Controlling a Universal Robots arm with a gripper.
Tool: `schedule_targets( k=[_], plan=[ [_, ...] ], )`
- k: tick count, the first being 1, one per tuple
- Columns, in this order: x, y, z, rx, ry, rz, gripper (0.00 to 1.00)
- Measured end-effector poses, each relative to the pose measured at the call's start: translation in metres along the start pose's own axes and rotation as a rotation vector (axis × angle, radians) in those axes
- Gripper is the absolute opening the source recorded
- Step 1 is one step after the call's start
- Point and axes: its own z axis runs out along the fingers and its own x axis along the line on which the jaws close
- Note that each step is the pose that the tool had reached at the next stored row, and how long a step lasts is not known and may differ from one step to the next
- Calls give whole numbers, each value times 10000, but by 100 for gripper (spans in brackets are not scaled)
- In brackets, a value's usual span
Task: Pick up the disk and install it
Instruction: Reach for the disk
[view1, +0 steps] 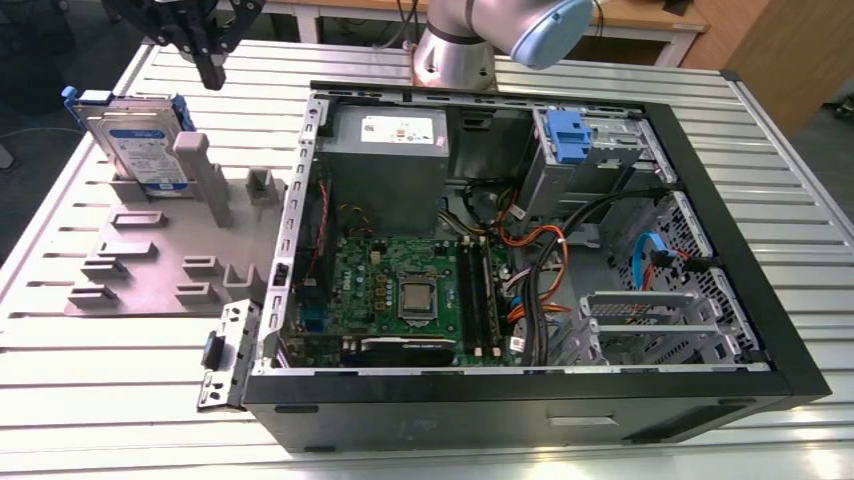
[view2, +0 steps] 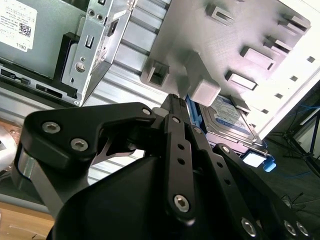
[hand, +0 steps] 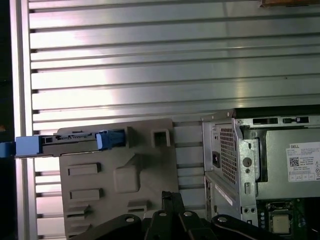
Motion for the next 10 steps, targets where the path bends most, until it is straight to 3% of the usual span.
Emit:
schedule_targets(
  k=[10],
  plan=[
    [42,1,4,0,-1,0,11]
  ],
)
